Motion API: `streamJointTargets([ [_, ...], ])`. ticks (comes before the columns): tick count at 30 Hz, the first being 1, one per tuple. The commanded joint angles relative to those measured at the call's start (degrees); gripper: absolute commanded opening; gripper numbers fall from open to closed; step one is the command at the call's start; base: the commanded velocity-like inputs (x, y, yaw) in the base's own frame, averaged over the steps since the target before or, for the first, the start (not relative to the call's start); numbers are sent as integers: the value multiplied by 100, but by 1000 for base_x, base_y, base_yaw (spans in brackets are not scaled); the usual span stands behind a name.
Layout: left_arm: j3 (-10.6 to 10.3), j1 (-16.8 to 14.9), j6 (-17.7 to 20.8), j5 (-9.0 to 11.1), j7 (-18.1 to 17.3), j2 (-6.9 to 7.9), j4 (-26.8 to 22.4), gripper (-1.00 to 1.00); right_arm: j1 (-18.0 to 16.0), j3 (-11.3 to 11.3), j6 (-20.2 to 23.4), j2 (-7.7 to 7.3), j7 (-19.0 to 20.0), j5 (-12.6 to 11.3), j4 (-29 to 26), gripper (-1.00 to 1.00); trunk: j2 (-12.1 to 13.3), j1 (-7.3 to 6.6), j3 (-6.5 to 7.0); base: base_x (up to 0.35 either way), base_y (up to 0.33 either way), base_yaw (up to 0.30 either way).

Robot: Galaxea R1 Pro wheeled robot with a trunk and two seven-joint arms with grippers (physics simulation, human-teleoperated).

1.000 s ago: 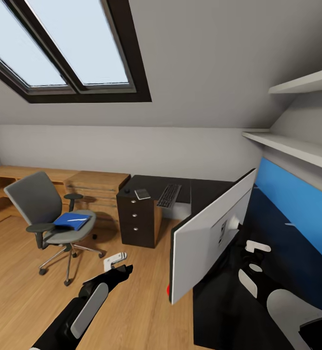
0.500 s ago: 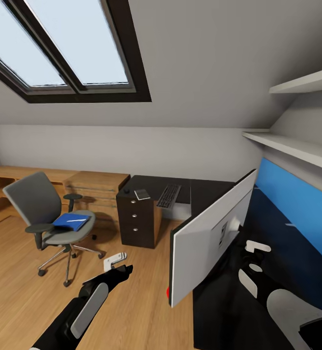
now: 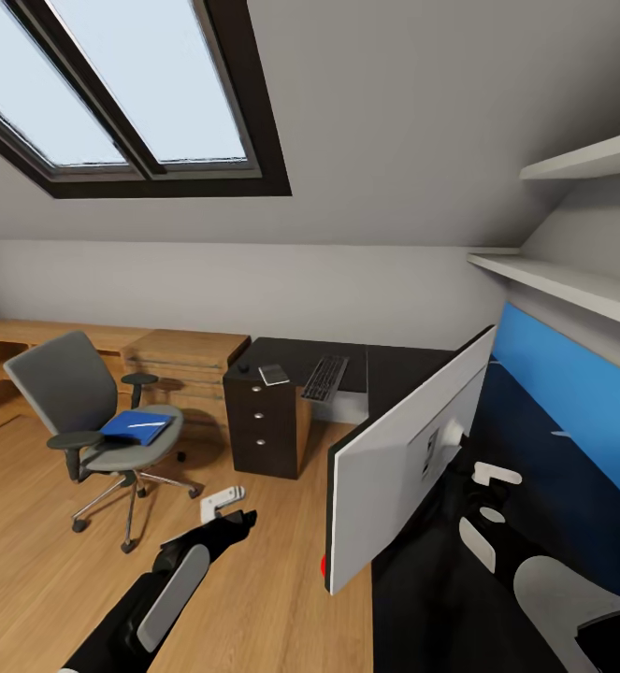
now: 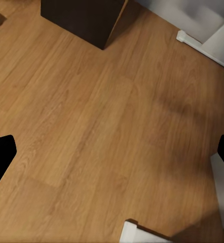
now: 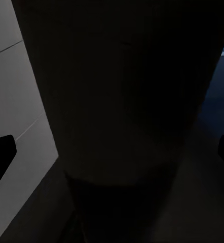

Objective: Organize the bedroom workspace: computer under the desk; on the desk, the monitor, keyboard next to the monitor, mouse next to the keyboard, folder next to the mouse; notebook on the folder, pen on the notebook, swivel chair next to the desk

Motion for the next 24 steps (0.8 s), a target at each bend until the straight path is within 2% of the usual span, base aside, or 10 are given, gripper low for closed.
streamJointTargets([
  [1,-26,-6,2,57,58,6,-9,100,-5,49,-18,-5,-26,-50,-3,100,-8,2,-9,1,0,0],
  [2,-49,-6,2,58,60,4,-7,100,-5,49,-18,-8,-26,-50,-6,100,-8,2,-9,0,0,0],
  [3,-56,-6,2,57,61,4,-6,100,-5,49,-18,-9,-26,-50,-7,-100,-8,2,-9,0,0,0],
  [24,-73,-6,2,52,62,3,-5,100,-5,41,-18,-11,-26,-50,-9,-100,-8,2,-9,0,0,0],
])
